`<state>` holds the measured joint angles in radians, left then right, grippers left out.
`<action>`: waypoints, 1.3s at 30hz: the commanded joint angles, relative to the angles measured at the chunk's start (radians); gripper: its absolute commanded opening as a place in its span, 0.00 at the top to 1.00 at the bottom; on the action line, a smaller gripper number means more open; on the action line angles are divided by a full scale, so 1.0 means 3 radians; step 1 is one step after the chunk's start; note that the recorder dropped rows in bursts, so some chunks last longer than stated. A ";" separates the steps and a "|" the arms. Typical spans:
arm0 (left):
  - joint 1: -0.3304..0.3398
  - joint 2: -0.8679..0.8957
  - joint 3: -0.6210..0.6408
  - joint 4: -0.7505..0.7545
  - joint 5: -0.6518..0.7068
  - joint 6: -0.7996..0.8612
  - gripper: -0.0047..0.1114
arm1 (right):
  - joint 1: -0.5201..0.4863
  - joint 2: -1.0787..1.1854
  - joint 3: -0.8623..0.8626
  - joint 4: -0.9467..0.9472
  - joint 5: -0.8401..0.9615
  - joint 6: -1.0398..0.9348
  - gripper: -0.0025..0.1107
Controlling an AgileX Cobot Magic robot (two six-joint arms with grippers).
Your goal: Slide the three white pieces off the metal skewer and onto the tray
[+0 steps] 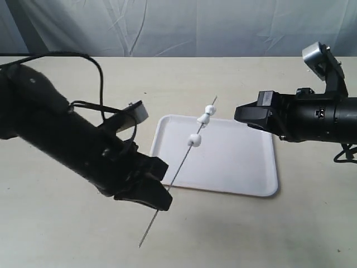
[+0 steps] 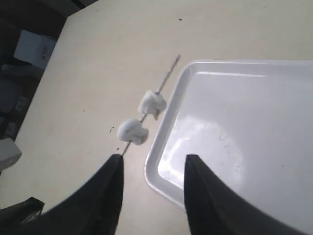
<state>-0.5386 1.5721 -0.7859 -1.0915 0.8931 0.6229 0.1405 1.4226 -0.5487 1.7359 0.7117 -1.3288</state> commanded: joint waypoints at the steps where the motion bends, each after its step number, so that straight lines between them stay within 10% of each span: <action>1: 0.0003 -0.0540 0.0468 -0.1264 -0.0120 0.0908 0.96 | -0.0003 0.0004 -0.0019 0.0028 0.0453 0.0088 0.63; 20: -0.0006 -0.0901 0.1445 -0.2176 0.0485 0.1888 0.96 | 0.0003 0.0289 -0.0036 0.0028 0.1300 0.0055 0.63; 39: 0.0001 -0.0895 0.1445 -0.2176 0.0110 0.1425 0.96 | -0.0004 0.1327 -0.0690 0.0028 0.1698 -0.0397 0.63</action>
<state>-0.5386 1.3084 -0.3585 -1.7274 0.9414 1.0576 0.1405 1.8194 -0.7312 1.7416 1.2065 -1.4506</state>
